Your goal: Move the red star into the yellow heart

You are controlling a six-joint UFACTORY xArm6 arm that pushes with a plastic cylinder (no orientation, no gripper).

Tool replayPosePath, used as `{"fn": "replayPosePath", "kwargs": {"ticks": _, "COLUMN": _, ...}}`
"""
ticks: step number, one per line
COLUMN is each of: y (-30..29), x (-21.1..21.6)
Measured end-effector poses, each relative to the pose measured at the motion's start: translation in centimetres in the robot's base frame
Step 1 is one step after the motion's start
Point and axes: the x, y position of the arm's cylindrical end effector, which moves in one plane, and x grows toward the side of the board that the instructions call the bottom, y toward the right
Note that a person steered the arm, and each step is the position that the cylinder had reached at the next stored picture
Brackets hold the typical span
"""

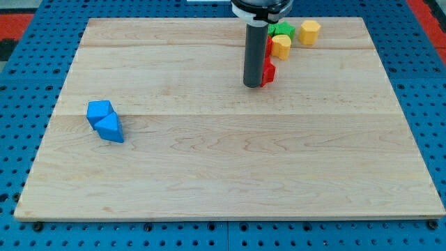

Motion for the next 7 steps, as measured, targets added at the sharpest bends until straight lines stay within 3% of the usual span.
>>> {"fn": "replayPosePath", "kwargs": {"ticks": 3, "y": -2.5, "x": 0.5}}
{"fn": "replayPosePath", "kwargs": {"ticks": 5, "y": -0.5, "x": -2.8}}
{"fn": "replayPosePath", "kwargs": {"ticks": 7, "y": -0.1, "x": -1.2}}
